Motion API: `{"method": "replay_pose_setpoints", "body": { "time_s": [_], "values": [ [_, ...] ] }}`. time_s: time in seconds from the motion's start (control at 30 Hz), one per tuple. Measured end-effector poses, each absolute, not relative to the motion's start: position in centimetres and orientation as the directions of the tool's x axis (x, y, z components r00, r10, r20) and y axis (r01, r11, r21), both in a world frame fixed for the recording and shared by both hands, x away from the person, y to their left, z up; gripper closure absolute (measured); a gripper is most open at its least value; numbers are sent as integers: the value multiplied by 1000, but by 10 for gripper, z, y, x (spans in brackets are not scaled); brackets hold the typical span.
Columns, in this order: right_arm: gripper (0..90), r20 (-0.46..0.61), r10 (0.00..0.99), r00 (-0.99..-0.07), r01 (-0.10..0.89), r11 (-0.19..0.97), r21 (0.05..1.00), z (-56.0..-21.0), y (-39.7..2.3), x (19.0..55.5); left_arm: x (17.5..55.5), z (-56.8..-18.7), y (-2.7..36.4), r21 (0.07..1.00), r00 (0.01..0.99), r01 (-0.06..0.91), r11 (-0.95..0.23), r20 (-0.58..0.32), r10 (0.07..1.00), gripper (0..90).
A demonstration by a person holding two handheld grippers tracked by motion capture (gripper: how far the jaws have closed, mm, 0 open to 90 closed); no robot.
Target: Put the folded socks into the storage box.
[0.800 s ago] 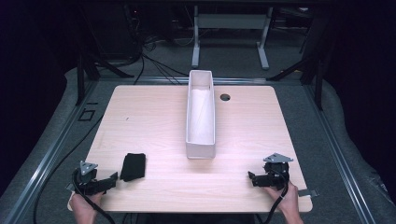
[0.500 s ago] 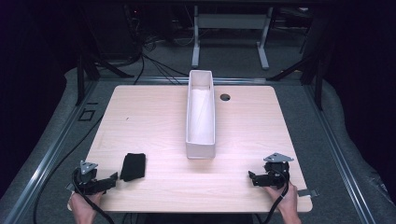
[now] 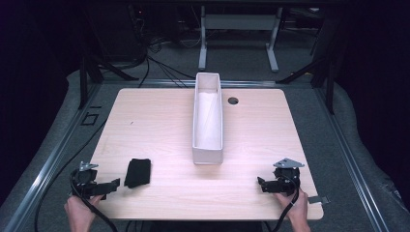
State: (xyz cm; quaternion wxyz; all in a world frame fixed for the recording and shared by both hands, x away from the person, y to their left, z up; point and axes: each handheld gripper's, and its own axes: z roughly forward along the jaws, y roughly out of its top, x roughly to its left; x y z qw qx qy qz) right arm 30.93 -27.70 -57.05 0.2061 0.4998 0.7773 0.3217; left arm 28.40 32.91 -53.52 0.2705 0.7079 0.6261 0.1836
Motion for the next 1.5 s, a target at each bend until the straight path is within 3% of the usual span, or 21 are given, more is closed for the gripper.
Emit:
{"method": "replay_pose_setpoints", "body": {
  "time_s": [0.7,1.5],
  "values": [
    [2,-2,912,-410,643,290,709,-571,-277,309,306,-487,290,561,244,816,-143,-110,964,0],
    [28,-8,908,-419,629,297,718,-570,-276,307,345,-518,264,446,257,883,-148,-194,947,20]
  ]
}}
